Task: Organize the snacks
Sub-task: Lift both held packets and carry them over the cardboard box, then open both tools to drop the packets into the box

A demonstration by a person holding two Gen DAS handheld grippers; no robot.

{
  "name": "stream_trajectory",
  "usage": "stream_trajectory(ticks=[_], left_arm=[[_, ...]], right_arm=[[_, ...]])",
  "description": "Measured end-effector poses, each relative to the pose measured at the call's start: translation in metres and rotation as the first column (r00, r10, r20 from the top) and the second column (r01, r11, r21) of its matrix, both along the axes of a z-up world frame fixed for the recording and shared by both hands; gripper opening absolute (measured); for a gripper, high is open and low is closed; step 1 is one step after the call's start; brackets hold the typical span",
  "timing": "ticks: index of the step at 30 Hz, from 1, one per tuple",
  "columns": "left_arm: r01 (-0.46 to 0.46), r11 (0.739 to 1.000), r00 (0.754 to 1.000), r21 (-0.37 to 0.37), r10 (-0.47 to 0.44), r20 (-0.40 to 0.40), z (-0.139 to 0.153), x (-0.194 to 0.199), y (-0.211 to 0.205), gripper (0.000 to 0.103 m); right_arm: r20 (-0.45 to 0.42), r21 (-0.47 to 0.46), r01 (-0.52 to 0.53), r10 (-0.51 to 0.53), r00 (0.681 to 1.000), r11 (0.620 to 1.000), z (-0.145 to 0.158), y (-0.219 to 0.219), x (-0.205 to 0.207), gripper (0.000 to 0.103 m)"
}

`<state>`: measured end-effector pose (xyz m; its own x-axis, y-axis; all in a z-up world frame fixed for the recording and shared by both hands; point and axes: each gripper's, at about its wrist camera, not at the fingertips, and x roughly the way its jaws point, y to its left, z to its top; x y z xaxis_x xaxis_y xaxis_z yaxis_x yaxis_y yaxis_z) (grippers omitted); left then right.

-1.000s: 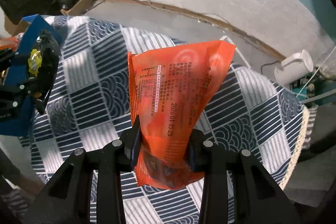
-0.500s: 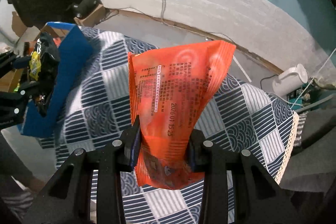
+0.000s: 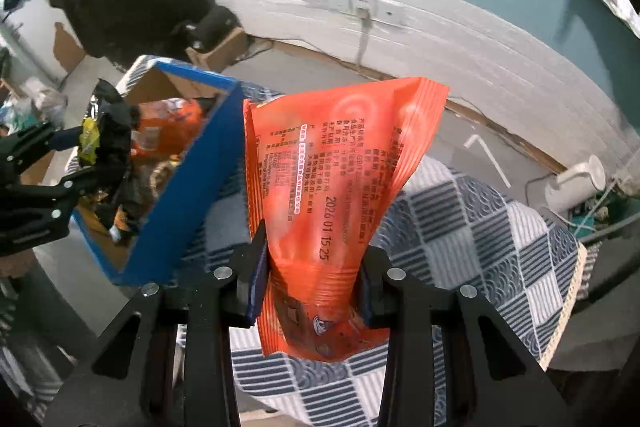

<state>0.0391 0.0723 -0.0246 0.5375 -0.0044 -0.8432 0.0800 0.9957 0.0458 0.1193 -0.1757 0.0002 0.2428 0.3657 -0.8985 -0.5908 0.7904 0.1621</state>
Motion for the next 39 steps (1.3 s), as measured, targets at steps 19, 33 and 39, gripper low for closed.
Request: stream_trajectory(ticks=[19,33,39], left_arm=[[-0.228,0.973,0.971,-0.038,0.224,-0.082,-0.033,-0.019,0.127,0.061],[-0.306,0.951,0.942,-0.049,0.294,-0.161,-0.059,-0.013,0.156,0.061],[-0.327,0.945,0.936,-0.029,0.319,-0.149,-0.052,-0.014,0.158,0.072]], right_arm=[[-0.077,0.039,-0.165,0.167,0.983,0.986,0.007,0.148,-0.003,0.035],[-0.145,0.057,-0.225,0.231,0.962,0.973,0.002,0.234,0.001,0.036],[-0.148,0.049,-0.23,0.235,0.961,0.972,-0.003,0.252,0.002,0.048]])
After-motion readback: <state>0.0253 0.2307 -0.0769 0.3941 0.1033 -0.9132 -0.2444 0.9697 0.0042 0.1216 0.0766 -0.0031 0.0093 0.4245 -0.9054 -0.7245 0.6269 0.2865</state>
